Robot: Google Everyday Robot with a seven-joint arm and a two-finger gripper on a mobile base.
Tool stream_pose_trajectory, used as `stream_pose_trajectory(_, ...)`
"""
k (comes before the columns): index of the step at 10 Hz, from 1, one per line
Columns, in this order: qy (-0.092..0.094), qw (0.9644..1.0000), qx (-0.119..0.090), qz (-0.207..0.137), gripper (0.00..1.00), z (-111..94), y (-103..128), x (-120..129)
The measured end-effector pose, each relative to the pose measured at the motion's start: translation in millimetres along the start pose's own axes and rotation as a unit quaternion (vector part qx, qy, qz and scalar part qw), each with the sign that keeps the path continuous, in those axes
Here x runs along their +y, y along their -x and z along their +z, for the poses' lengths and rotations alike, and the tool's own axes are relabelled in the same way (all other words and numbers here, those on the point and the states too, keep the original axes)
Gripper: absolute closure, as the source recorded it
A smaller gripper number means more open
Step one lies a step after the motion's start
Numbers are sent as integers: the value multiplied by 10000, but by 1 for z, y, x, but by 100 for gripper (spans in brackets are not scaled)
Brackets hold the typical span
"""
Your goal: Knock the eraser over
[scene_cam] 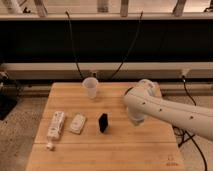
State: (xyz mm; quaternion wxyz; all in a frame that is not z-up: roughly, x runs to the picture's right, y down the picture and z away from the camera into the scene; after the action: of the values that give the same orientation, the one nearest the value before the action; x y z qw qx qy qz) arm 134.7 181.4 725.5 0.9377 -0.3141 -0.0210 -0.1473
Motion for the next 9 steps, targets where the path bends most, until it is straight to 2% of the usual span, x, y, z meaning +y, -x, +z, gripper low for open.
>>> stream_pose_trajectory(1, 15, 10000, -5, -68, 92, -1, 11, -4)
stream_pose_trajectory(2, 30, 9999, -11, -128, 98, -1, 24, -8)
stream_pose_trajectory(4, 37, 9997, -9, -258, 99, -2, 37, -14)
stream_pose_trajectory(7, 61, 9992, -37, -381, 99, -2, 43, -16)
stream_pose_trajectory(9, 34, 9987, -106, -489, 99, -3, 71, -28)
